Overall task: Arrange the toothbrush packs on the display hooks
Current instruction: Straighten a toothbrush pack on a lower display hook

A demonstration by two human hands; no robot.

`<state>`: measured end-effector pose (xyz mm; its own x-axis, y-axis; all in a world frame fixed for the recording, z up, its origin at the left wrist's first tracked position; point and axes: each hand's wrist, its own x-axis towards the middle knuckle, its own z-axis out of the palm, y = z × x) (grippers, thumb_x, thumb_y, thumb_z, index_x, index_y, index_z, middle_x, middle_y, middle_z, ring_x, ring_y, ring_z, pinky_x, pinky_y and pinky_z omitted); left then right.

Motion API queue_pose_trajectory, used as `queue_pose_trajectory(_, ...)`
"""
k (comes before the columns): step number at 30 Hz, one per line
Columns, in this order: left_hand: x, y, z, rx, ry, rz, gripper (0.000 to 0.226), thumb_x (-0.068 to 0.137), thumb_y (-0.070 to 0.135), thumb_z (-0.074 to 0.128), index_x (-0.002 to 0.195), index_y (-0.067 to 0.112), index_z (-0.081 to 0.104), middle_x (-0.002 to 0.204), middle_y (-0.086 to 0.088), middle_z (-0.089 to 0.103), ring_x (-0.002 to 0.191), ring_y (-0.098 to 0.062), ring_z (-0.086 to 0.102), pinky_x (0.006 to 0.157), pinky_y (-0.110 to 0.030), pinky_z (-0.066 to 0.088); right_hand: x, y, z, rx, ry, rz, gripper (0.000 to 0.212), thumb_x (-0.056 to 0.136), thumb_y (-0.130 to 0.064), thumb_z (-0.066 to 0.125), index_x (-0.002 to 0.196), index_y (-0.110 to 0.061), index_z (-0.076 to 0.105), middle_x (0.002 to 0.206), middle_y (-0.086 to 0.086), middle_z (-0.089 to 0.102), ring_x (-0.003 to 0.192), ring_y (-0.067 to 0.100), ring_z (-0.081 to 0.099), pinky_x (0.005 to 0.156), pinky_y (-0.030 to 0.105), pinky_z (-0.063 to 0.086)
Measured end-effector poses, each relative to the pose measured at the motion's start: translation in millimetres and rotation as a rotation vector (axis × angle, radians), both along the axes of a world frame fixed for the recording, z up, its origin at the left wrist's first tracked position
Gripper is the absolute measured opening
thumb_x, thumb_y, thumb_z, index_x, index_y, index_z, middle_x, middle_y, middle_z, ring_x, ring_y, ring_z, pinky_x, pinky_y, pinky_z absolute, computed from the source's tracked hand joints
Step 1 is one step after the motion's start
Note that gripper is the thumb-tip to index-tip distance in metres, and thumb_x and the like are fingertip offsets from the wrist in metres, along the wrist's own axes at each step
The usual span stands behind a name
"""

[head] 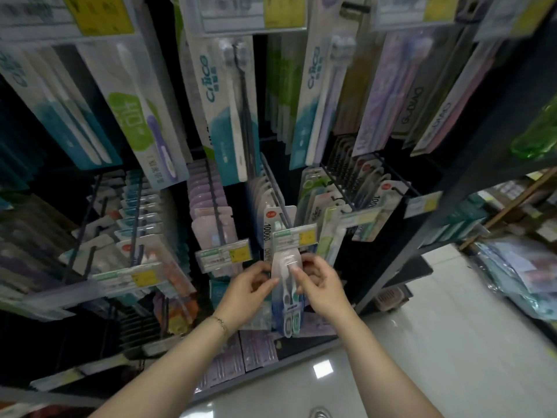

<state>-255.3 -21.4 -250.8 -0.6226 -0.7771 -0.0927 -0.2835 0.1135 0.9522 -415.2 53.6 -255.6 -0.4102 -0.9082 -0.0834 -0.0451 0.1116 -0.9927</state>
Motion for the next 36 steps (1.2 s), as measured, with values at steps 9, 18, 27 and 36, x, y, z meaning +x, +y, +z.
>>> queue_pose_trajectory(9,-66,10,-5,0.005,-0.033,0.138,0.026,0.081,0.013,0.074,0.099,0.028,0.062,0.089,0.005,0.072,0.088,-0.009,0.068,0.085,-0.03,0.055,-68,-7,-4,0.024,0.084,0.092,0.012,0.09,-0.023,0.066,0.099,-0.029,0.06,0.087,0.005,0.067,0.08,0.02,0.066,0.076,0.045,0.056)
queue_pose_trajectory(18,-75,22,-15,-0.014,-0.038,0.33,0.02,0.09,0.004,0.061,0.102,0.02,0.059,0.086,-0.001,0.07,0.086,-0.012,0.067,0.083,-0.032,0.055,-79,-27,0,0.051,0.177,0.306,0.009,0.09,-0.036,0.064,0.095,-0.039,0.057,0.083,-0.001,0.063,0.07,0.014,0.06,0.066,0.031,0.051)
queue_pose_trajectory(27,-47,31,-12,-0.077,-0.133,0.462,0.014,0.095,0.012,0.056,0.102,0.024,0.056,0.096,0.005,0.068,0.091,-0.001,0.064,0.085,-0.025,0.053,-55,-35,0,0.013,0.077,0.369,0.024,0.096,-0.03,0.056,0.113,-0.045,0.051,0.108,-0.004,0.065,0.081,0.012,0.065,0.07,0.021,0.051)
queue_pose_trajectory(36,-10,25,-7,-0.209,-0.298,0.48,0.01,0.096,0.01,0.053,0.099,0.019,0.054,0.079,0.005,0.066,0.067,0.001,0.059,0.059,-0.012,0.042,-42,-69,25,-0.113,0.012,0.247,0.052,0.08,0.004,0.065,0.118,-0.029,0.051,0.103,-0.018,0.059,0.09,-0.008,0.058,0.082,0.021,0.049)
